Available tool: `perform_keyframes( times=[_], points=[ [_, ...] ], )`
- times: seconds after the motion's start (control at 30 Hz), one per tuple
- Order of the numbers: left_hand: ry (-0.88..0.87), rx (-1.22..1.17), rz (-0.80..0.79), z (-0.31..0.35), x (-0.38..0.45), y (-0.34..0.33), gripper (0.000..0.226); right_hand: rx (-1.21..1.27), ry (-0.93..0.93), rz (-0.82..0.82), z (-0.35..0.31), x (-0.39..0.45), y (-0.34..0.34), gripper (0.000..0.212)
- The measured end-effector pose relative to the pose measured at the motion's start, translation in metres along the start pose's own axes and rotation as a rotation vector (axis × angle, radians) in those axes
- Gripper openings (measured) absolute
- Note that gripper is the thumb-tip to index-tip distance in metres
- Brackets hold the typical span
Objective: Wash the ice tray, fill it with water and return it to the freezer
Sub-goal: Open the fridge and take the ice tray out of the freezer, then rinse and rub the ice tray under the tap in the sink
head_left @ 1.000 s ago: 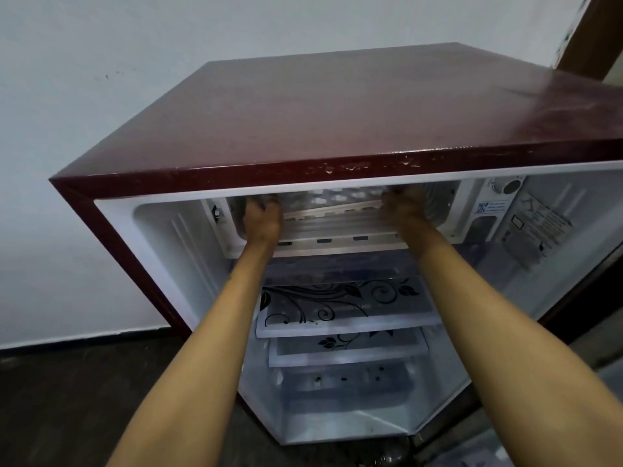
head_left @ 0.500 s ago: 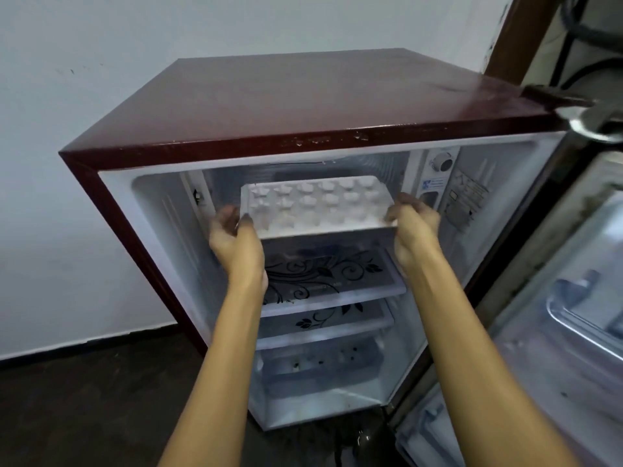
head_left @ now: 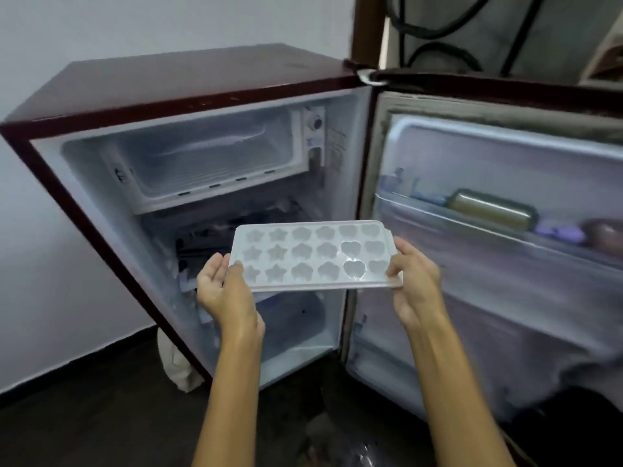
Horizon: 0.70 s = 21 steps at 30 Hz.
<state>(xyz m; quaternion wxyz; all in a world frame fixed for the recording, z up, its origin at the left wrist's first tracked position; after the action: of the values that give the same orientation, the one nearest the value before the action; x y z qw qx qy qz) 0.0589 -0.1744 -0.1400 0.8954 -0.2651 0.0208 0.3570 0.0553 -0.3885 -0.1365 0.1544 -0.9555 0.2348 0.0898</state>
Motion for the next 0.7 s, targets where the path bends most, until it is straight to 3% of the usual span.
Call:
perform_keyframes(
  times=[0.27, 0.7],
  points=[
    [0.236, 0.065, -0.255, -0.045, -0.127, -0.009, 0.035, 0.197, 0.13, 0.491, -0.007, -0.09, 0.144, 0.044],
    [0.626, 0.252, -0.886, -0.141, -0.37, -0.065, 0.03, 0.552, 0.288, 1.239, -0.042, -0.248, 0.36, 0.052]
  ],
)
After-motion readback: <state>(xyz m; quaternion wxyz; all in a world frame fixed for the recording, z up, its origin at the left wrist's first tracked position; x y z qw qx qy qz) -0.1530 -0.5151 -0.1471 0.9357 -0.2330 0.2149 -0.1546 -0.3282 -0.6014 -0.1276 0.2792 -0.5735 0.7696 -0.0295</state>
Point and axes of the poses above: each hand's wrist, its own x-axis towards the middle knuckle, its own y-axis out of the back of the hand, z = x × y, the point moved 2 cm from there along x, towards the middle knuckle, and after that the axes turned 8 degrees about -x, right-handed, at the moved point
